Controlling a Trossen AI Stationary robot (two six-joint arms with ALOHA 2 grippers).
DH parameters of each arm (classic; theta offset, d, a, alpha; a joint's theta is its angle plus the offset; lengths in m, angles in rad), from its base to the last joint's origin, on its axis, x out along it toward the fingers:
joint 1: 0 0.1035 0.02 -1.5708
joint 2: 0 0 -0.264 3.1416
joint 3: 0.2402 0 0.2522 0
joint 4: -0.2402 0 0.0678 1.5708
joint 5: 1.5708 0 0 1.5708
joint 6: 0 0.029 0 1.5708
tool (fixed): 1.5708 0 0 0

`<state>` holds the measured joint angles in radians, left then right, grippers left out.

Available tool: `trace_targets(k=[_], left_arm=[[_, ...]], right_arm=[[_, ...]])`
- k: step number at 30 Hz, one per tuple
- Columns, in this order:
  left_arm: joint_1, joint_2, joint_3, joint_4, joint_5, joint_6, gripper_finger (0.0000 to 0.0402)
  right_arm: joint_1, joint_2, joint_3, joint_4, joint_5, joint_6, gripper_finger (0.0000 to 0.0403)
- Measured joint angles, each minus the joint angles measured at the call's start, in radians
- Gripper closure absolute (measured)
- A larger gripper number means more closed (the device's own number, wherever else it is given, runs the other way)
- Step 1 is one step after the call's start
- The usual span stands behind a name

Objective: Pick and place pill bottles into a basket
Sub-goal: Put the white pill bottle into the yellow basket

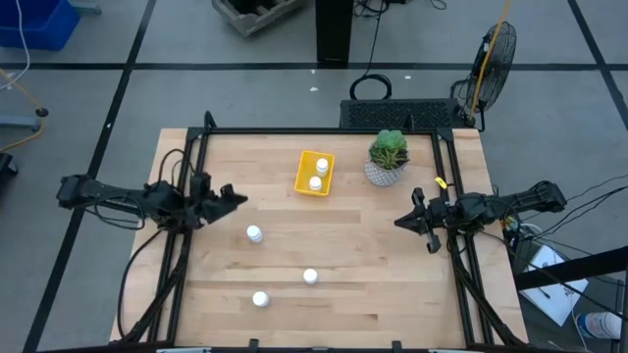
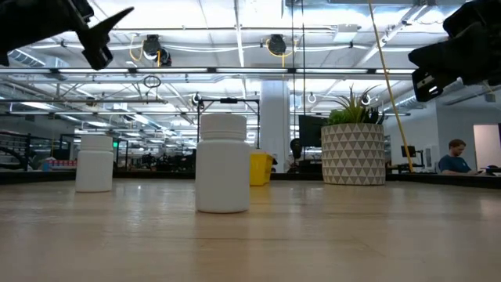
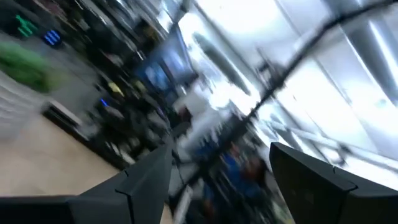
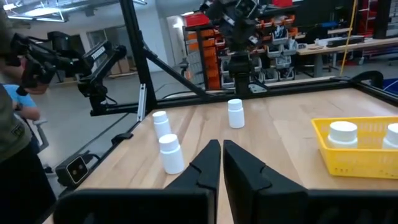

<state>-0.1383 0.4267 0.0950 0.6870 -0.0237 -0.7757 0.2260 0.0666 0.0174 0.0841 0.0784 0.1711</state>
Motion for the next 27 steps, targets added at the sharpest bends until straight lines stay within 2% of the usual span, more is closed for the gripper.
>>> trace_targets(k=[3, 6, 13, 17, 19, 22, 27], left_arm=[[0.0, 0.01, 0.042, -0.042, 0.059, 0.009, 0.0128], [0.0, 0.027, 0.122, -0.196, 0.112, 0.064, 0.0128], [0.0, 0.153, 0.45, -0.91, 0.105, 0.225, 0.0128], [0.0, 0.254, 0.608, -1.219, 0.113, 0.256, 0.0128], [-0.006, 0.296, 0.671, -1.273, 0.194, 0.259, 0.0128], [-0.02, 0.328, 0.725, -1.231, 0.307, 0.204, 0.0128], [-0.042, 0.341, 0.742, -1.142, 0.31, 0.186, 0.0128]], right_arm=[[0.0, 0.0, 0.0, 0.004, 0.0, 0.0, 0.039], [0.0, 0.0, 0.0, 0.007, 0.0, 0.0, 0.0388], [0.0, 0.0, -0.001, 0.009, -0.001, 0.0, 0.0387], [0.0, 0.0, -0.002, 0.009, -0.001, 0.0, 0.0387], [0.0, 0.0, -0.002, 0.009, -0.001, 0.0, 0.0387], [0.0, 0.0, -0.002, 0.009, -0.001, 0.0, 0.0387], [0.0, 0.0, -0.002, 0.009, -0.001, 0.0, 0.0387]])
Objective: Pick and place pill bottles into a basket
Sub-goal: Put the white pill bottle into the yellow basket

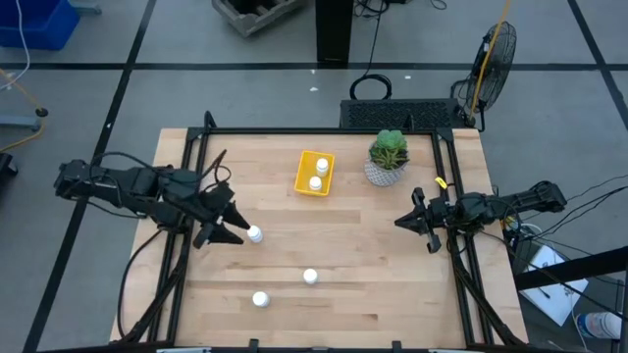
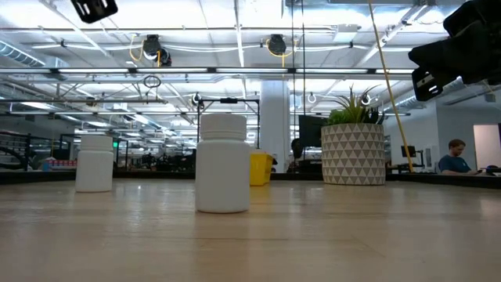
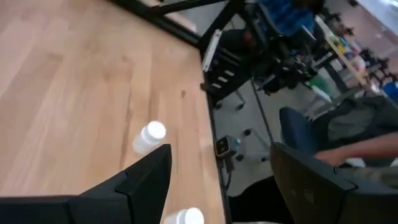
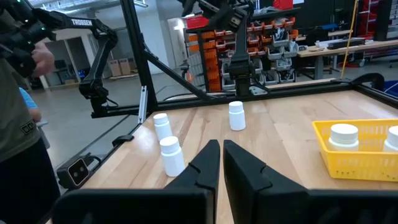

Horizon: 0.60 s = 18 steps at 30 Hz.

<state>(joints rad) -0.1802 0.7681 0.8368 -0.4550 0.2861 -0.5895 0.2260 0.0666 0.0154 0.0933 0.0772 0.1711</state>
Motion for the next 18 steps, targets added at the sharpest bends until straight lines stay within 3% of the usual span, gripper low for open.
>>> trace_targets(k=[2, 4, 8, 13, 18], left_arm=[[-0.003, -0.001, 0.0, 0.001, -0.021, 0.044, 0.0126], [-0.006, -0.001, 0.0, -0.05, -0.116, 0.075, 0.0127], [-0.003, -0.003, 0.0, -0.227, -0.261, 0.004, 0.0134], [-0.003, 0.013, -0.001, -0.398, -0.326, -0.075, 0.0151], [0.004, 0.069, -0.001, -0.449, -0.389, -0.102, 0.0171]], right_arm=[[0.0, 0.0, 0.0, 0.0, 0.0, 0.0, 0.0387], [0.0, 0.0, 0.0, 0.0, 0.0, 0.0, 0.0387], [0.0, 0.0, 0.0, 0.0, 0.0, 0.0, 0.0387], [0.0, 0.0, 0.0, 0.0, 0.0, 0.0, 0.0387], [0.0, 0.0, 0.0, 0.0, 0.0, 0.0, 0.0387]])
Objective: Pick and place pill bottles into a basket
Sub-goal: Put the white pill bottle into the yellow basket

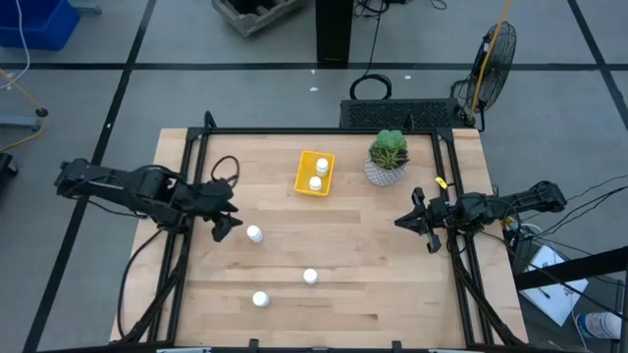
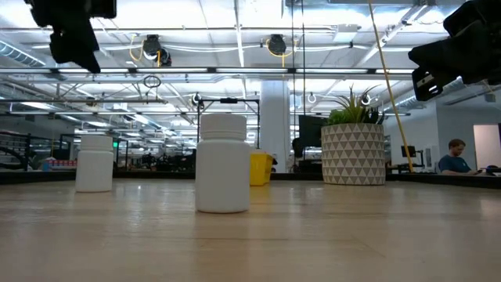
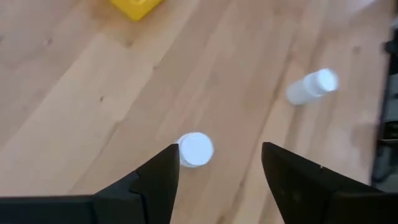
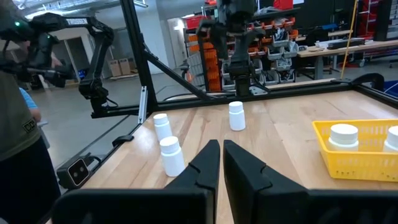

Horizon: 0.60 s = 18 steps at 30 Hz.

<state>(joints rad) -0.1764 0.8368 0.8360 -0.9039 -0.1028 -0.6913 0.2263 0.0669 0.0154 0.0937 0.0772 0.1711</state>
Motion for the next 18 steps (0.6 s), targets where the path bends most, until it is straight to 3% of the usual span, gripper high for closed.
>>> trace_targets(k=[2, 7, 13, 18], left_arm=[[0.014, 0.053, 0.0, 0.0, 0.021, -0.016, 0.0179], [0.05, 0.215, 0.0, -0.046, 0.198, -0.037, 0.0191], [0.054, 0.346, 0.0, -0.056, 0.203, -0.016, 0.0171], [0.054, 0.364, 0.0, -0.052, 0.179, 0.005, 0.0133]], right_arm=[[0.0, 0.0, 0.0, 0.0, 0.0, 0.0, 0.0387], [0.0, 0.0, 0.0, 0.0, 0.0, 0.0, 0.0387], [0.0, 0.0, 0.0, 0.0, 0.0, 0.0, 0.0387], [0.0, 0.0, 0.0, 0.0, 0.0, 0.0, 0.0387]])
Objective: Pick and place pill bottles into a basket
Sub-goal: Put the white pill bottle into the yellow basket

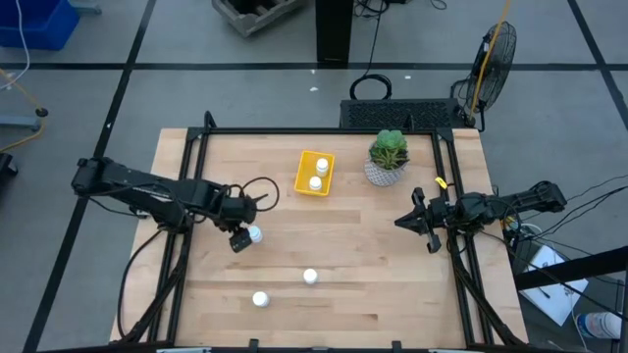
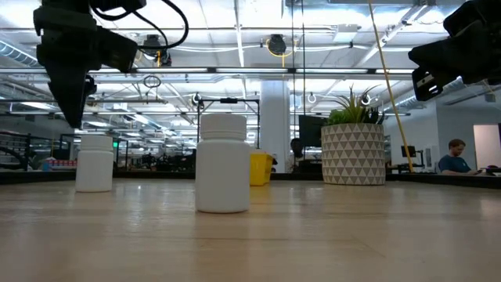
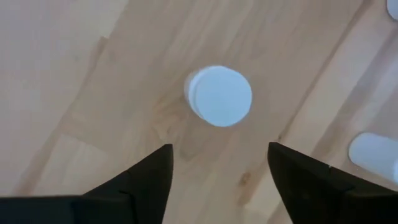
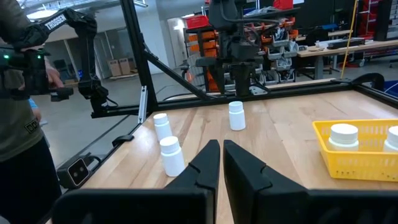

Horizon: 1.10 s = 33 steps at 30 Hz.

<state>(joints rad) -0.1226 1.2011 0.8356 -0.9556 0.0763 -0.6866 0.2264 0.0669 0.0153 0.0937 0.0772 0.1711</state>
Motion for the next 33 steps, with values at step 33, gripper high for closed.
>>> trace_targets(k=[33], left_arm=[[0.006, 0.146, 0.0, 0.172, -0.077, 0.078, 0.0039]], right_arm=[[0.0, 0.0, 0.0, 0.0, 0.0, 0.0, 0.0387]])
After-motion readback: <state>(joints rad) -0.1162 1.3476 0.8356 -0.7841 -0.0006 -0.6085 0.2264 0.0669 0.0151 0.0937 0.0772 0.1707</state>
